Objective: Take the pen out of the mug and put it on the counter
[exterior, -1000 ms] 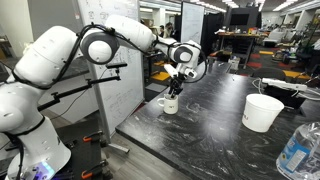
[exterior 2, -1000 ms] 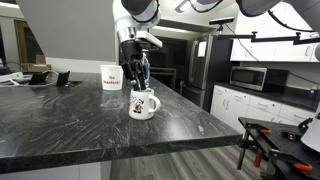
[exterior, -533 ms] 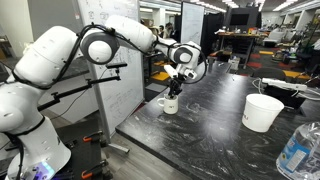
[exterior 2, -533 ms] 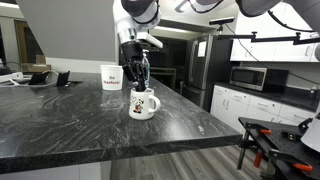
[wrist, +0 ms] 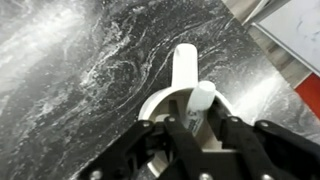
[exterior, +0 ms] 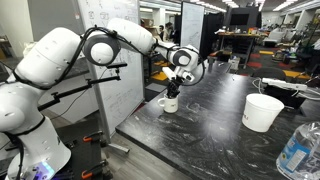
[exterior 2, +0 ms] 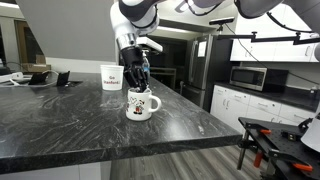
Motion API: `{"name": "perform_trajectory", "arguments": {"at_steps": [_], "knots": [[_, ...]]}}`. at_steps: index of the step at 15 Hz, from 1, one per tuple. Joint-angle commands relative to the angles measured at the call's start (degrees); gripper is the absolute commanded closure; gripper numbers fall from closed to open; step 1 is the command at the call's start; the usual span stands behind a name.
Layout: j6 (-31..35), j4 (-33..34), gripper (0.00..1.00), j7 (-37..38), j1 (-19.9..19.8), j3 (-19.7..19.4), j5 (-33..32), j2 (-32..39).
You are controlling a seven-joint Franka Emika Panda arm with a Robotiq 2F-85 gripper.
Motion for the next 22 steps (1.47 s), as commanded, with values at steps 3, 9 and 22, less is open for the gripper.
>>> {"name": "perform_trajectory", "arguments": {"at_steps": [3,9,22], "knots": [[-1.25,0.16,0.98,1.22,0.85,-0.65,0.17,0.14],[1.00,-2.52,0.94,0.19,1.64,-0.92,-1.26,-2.66],[24.54,-31.85,0.94,2.97,4.79,-1.33,-6.51,-22.93]]}}
